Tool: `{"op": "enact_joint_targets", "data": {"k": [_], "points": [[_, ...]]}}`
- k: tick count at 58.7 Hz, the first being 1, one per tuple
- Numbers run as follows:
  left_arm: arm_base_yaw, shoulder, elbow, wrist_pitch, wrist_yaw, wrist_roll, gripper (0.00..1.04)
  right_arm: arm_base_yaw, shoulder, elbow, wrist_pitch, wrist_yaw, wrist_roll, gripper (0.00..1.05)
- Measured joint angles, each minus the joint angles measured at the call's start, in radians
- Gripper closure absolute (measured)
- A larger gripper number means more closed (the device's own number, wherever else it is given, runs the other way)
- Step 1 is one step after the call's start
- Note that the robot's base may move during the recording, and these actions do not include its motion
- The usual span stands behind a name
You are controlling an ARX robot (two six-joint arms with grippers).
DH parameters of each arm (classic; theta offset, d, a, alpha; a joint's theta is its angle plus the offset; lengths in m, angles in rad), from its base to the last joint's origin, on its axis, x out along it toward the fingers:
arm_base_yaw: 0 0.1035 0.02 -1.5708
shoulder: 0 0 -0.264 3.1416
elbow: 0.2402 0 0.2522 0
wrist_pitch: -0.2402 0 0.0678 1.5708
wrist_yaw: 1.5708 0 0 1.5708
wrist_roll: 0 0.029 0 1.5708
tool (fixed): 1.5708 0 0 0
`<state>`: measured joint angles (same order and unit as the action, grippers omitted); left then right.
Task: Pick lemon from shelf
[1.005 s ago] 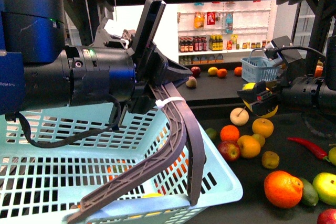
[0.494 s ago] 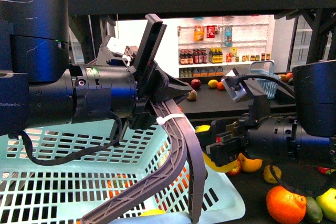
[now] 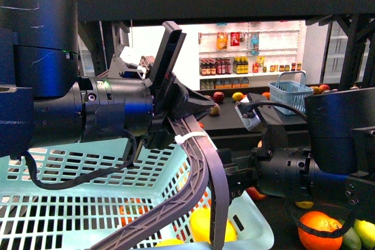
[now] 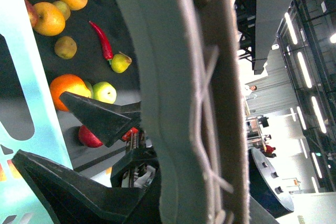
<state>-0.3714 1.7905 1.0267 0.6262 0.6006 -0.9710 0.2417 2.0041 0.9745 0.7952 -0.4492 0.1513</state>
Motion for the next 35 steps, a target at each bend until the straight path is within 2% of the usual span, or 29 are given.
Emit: {"op": "enact_joint_targets", "data": {"k": [4, 14, 21, 32, 33, 35], "points": [[0.000, 0.000, 0.000, 0.000, -0.002, 0.000, 0.98, -0.016, -0.025, -0.001, -0.005, 0.012, 0.010, 0.06], [0.000, 0.000, 0.000, 0.000, -0.002, 0.000, 0.98, -0.100, -0.216, -0.084, -0.005, 0.122, -0.103, 0.07], [0.000, 0.000, 0.000, 0.000, -0.002, 0.000, 0.98, -0.181, -0.444, -0.215, -0.066, 0.134, -0.180, 0.07], [0.000, 0.000, 0.000, 0.000, -0.002, 0.000, 0.98, -0.334, -0.859, -0.470, -0.202, 0.114, -0.186, 0.07], [0.000, 0.000, 0.000, 0.000, -0.002, 0.000, 0.98, -0.340, -0.884, -0.483, -0.214, 0.124, -0.183, 0.08], [0.000, 0.000, 0.000, 0.000, -0.002, 0.000, 0.98, -0.352, -0.990, -0.537, -0.271, 0.210, -0.174, 0.14]]}}
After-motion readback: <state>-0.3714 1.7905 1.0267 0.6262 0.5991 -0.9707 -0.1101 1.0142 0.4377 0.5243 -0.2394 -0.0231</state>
